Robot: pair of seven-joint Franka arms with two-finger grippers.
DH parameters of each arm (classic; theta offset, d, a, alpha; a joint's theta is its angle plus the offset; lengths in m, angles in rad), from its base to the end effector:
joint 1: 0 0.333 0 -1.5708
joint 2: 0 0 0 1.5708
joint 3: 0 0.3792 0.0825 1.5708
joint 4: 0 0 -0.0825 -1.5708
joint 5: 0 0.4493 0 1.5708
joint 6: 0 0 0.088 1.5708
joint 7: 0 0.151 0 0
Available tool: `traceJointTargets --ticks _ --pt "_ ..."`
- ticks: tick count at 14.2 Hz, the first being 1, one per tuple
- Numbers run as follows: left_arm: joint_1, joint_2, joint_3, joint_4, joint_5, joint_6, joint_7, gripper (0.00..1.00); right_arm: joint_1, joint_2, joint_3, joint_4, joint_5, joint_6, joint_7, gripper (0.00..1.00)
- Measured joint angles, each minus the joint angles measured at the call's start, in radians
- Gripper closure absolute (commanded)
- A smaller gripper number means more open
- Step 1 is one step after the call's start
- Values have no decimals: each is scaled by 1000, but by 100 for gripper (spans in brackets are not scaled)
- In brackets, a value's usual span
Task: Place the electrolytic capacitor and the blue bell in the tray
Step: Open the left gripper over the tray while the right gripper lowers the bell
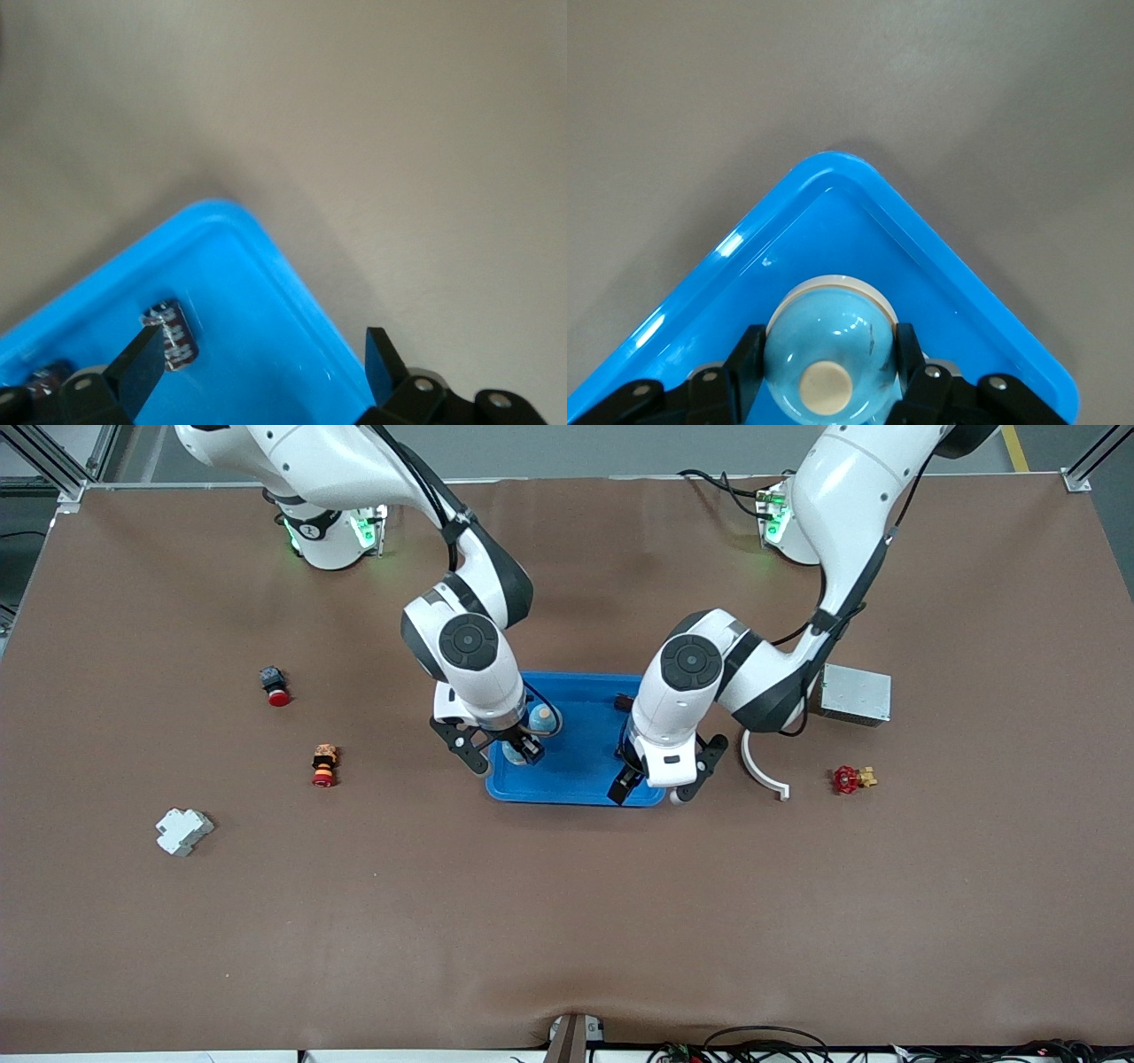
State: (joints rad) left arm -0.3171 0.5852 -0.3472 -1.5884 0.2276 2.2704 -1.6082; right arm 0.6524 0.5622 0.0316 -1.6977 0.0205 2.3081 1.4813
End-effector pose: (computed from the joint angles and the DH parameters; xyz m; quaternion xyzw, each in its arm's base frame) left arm 0.6590 -0.4526 0.2967 0.9037 0.4227 0.0279 0.0621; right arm 0.5947 0.4834 0.2415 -0.9175 0.3966 0.0029 0.0289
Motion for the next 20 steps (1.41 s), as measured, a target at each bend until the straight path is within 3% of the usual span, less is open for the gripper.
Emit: traceJointTargets --ticks 3,10,20 --pt "53 -29 1 109 3 -170 203 0 6 30 -1 1 -11 26 14 100" --pt "161 -60 1 168 3 -306 644 0 15 90 -1 28 -45 82 63 100" --pt "284 -200 0 203 2 -428 893 0 40 137 -4 42 -60 114 105 100"
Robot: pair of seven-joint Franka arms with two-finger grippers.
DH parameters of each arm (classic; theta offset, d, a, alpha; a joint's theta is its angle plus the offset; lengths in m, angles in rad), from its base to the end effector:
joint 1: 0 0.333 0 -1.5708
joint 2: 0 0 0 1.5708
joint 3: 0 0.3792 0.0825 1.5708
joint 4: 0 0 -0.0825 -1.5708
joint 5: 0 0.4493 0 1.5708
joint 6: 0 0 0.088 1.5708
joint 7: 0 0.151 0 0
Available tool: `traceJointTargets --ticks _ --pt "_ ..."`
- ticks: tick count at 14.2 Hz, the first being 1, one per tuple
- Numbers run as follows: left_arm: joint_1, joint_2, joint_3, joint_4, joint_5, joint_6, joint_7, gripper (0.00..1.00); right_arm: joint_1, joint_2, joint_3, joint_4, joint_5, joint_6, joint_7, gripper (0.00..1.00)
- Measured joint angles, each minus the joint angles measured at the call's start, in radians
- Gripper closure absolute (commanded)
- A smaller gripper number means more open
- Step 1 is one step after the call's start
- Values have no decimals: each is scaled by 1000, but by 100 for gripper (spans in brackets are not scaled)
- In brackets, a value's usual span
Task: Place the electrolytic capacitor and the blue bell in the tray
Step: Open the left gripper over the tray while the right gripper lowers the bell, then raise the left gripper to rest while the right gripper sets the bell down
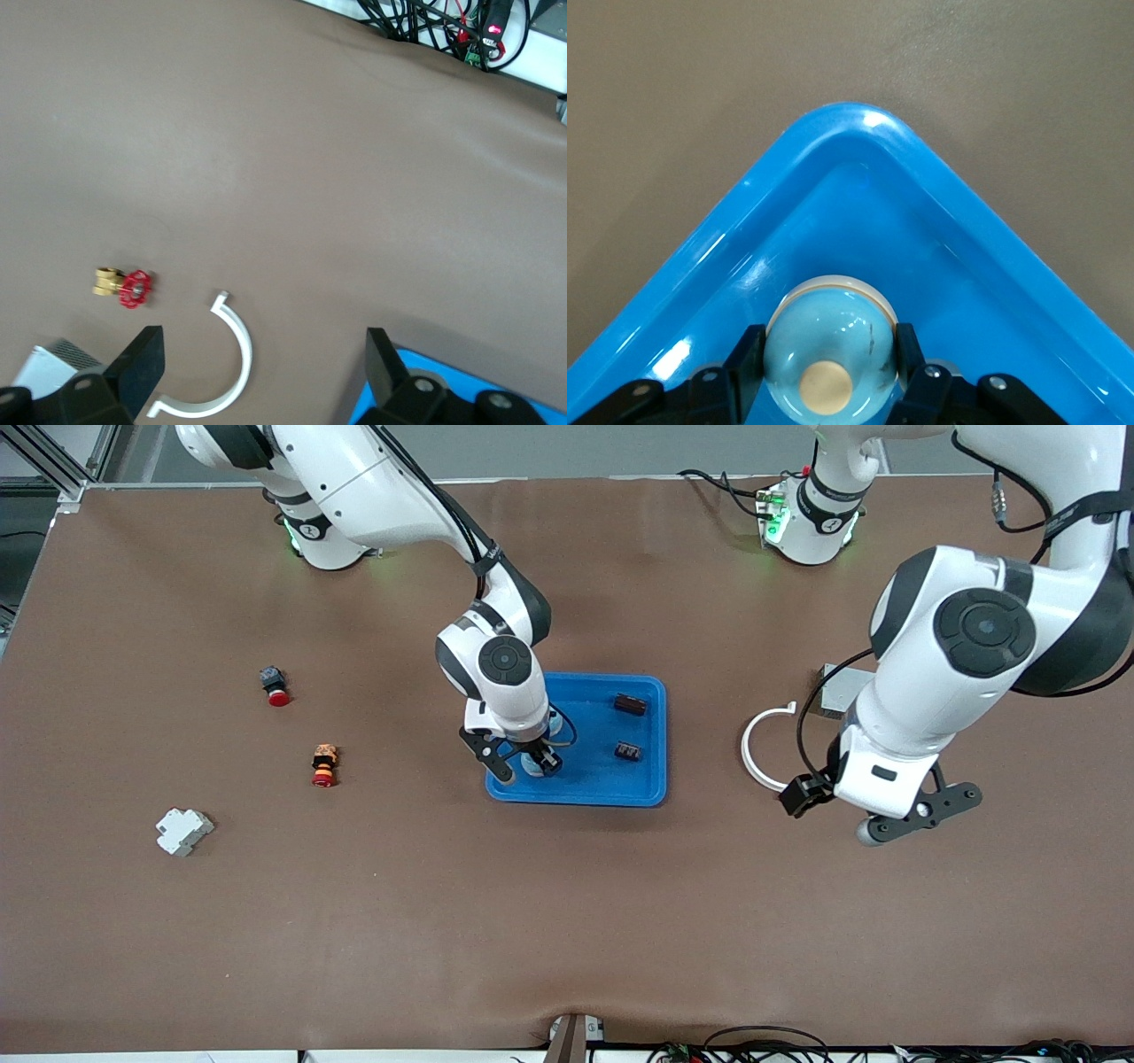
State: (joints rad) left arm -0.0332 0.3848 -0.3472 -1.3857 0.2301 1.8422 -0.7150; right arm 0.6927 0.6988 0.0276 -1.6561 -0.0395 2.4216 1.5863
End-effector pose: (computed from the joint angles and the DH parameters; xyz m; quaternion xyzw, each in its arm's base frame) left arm 0.7404 -0.2211 0.5152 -0.9855 -0.1554 -0.0655 0.0171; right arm 0.5896 0.5128 0.1667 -0.9117 0.4095 -0.0179 0.0287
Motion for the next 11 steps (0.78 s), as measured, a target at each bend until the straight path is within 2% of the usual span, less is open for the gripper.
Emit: traceJointTargets --ticks 5,8,11 --pt "229 -124 -107 5 -94 -124 192 0 1 16 -1 13 0 4 0 100" --pt "262 -188 -100 5 -101 -204 310 0 2 23 -1 13 0 6 0 100" --pt "244 -240 -49 4 -104 -269 376 0 2 26 -1 13 0 9 1 100"
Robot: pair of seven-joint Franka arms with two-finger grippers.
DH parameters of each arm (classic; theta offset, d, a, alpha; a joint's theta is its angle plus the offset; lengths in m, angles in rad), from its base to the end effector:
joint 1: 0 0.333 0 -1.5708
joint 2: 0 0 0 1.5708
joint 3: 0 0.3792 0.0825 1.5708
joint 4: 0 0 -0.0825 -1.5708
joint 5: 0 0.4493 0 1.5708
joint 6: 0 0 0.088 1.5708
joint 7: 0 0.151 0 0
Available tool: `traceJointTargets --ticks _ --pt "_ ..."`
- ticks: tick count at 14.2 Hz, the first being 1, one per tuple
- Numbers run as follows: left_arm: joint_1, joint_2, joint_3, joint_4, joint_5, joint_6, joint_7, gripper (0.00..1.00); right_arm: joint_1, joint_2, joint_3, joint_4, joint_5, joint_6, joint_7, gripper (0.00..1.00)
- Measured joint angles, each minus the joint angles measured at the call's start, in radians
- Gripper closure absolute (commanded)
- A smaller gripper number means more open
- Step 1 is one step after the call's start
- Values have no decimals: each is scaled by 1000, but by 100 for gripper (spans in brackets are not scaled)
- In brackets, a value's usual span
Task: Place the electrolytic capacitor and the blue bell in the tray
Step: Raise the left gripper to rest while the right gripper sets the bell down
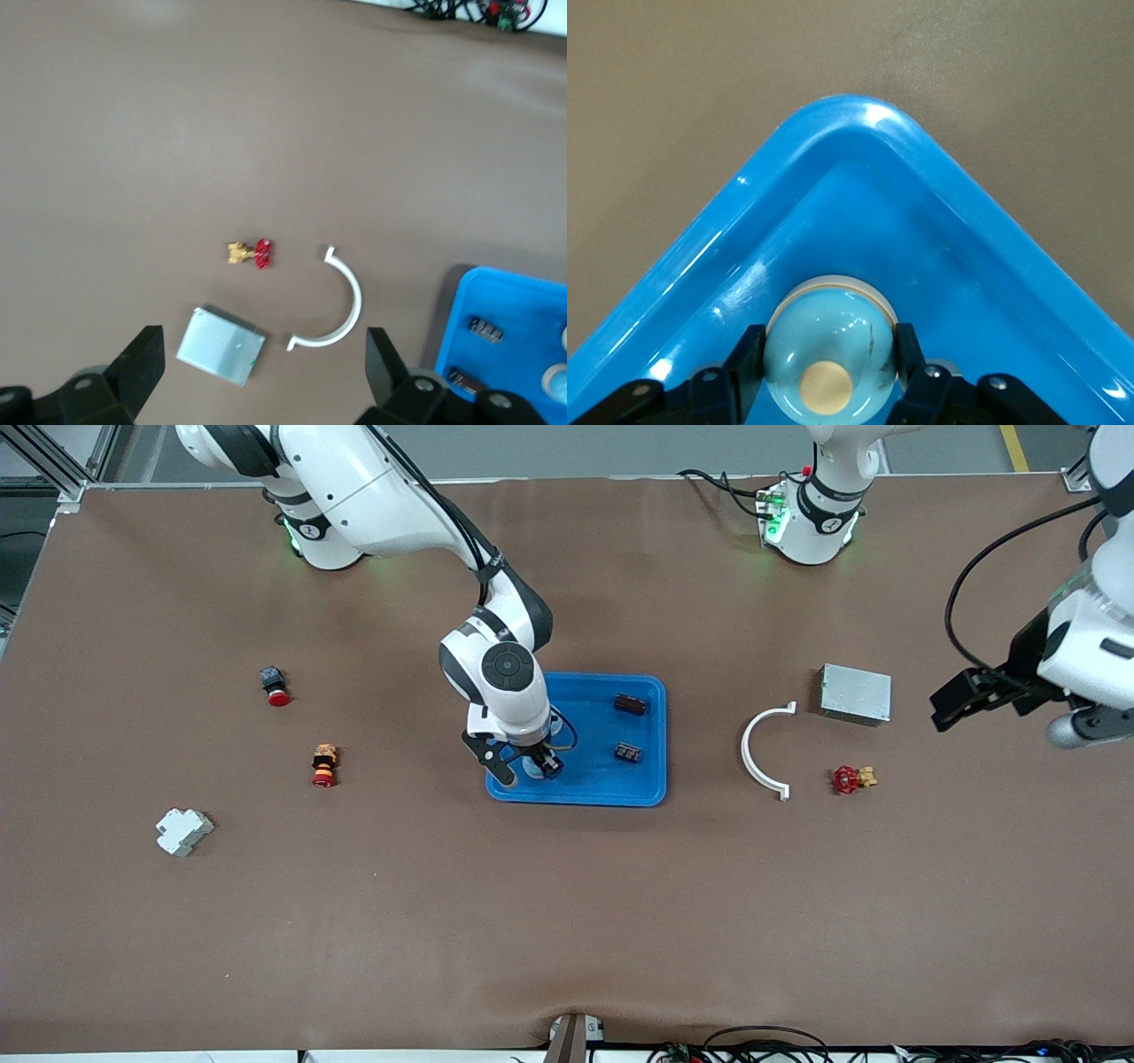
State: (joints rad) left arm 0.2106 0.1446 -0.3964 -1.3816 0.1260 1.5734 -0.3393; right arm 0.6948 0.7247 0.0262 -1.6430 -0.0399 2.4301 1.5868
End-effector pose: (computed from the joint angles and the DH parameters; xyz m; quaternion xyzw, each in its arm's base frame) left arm 0.6684 -0.0853 0.6592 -0.9957 -0.0809 -0.0371 0.0265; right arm 0.5907 0.5147 0.1535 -0.9119 0.4092 -0.0172 0.0267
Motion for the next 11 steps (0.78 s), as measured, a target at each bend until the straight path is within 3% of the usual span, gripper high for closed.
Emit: traceJointTargets --ticks 5,6,7,11 --pt "-143 -81 233 -10 -74 -124 126 0 4 7 0 1 -16 9 22 100" --pt "-176 -101 290 -15 -94 -148 142 0 4 7 0 1 -19 9 24 93" --pt "-202 -122 338 -25 -113 -163 152 0 5 7 0 1 -20 9 25 1" --pt "-218 -207 380 -99 -129 -172 166 0 7 11 0 1 -40 14 36 0"
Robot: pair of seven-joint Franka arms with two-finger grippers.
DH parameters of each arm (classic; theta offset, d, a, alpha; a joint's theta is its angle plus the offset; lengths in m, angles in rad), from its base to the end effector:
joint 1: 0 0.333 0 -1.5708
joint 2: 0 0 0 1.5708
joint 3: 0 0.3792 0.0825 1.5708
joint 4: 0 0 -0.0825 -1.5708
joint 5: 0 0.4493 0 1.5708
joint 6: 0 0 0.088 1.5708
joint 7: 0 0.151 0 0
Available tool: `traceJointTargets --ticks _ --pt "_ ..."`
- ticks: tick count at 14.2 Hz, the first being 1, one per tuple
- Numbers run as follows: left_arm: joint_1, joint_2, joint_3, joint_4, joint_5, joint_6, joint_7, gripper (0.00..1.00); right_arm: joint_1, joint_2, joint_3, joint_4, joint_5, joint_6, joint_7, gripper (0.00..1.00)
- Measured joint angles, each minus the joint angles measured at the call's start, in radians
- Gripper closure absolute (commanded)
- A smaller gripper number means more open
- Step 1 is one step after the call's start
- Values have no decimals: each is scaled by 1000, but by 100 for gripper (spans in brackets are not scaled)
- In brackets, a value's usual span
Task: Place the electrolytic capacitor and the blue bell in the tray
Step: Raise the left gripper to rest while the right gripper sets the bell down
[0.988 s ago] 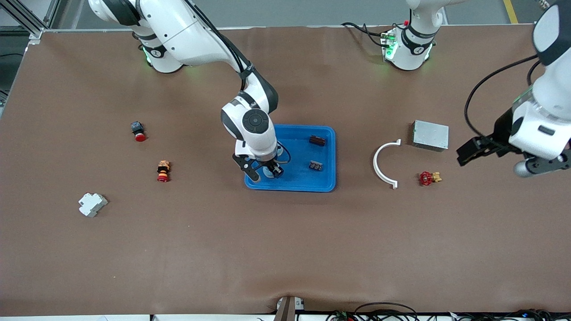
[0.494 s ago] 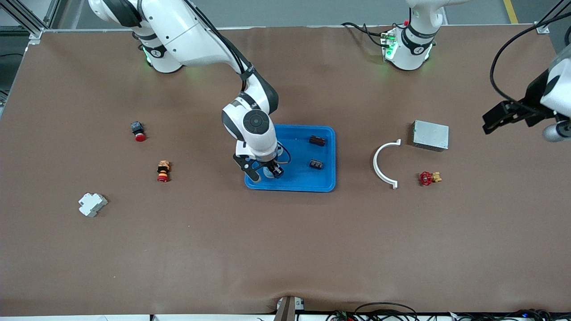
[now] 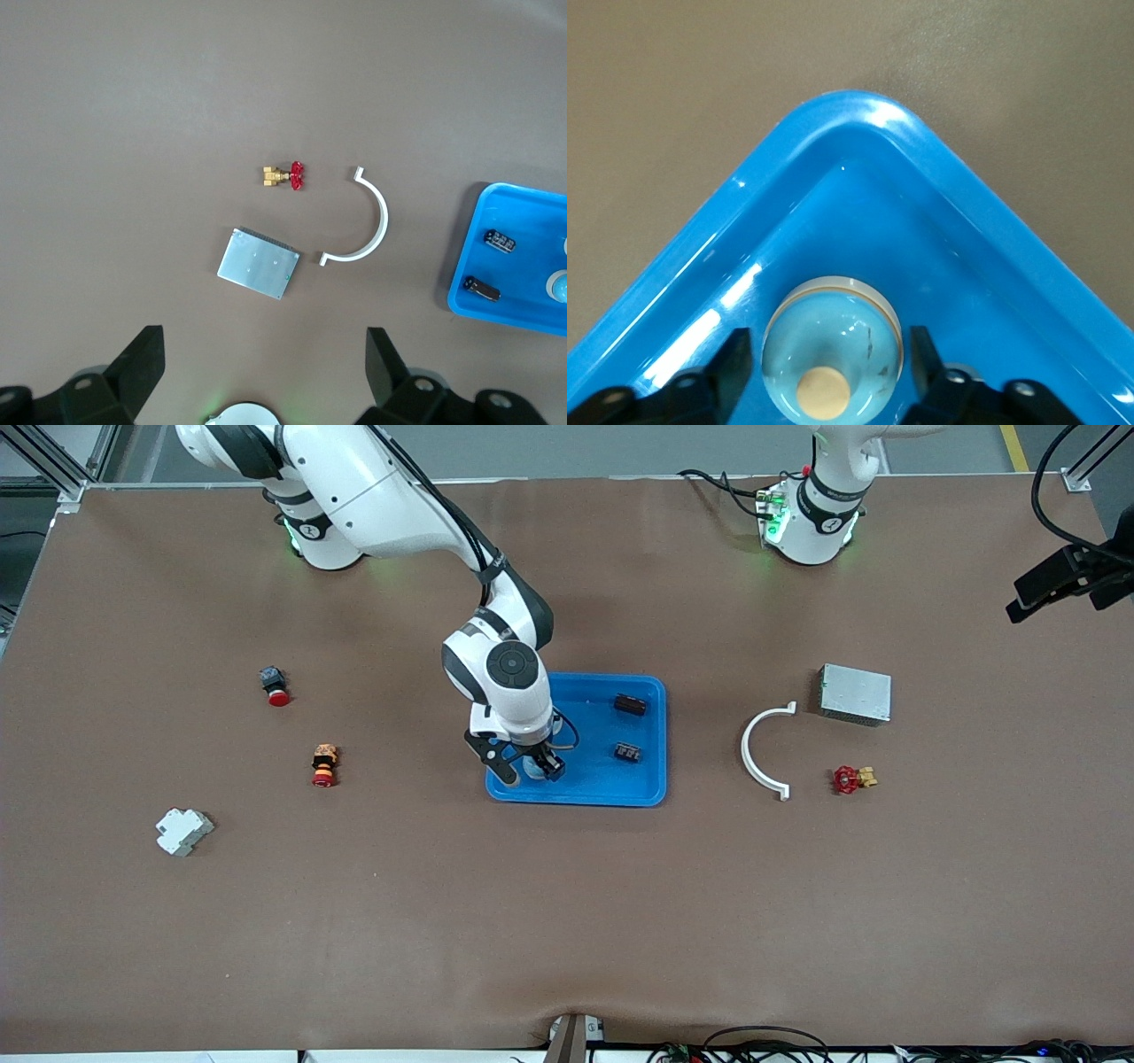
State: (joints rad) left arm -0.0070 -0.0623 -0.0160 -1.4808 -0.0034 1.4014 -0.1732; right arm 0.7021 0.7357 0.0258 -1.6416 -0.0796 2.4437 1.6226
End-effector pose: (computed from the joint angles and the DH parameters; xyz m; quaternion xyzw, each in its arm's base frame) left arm 0.5755 -0.0142 0.7138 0.9972 0.0748 -0.0086 0.0003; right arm 0.5882 0.5184 0.1469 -0.9119 0.4087 -0.0295 0.0239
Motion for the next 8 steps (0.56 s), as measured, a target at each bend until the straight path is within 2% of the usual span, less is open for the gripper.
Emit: traceJointTargets --ticks 5,8 --pt "-13 -65 -3 -90 0 0 0 0 3 3 0 1 -5 4 7 0" --pt "-13 -83 -38 -116 -1 1 -7 0 3 3 -1 7 -6 4 7 0"
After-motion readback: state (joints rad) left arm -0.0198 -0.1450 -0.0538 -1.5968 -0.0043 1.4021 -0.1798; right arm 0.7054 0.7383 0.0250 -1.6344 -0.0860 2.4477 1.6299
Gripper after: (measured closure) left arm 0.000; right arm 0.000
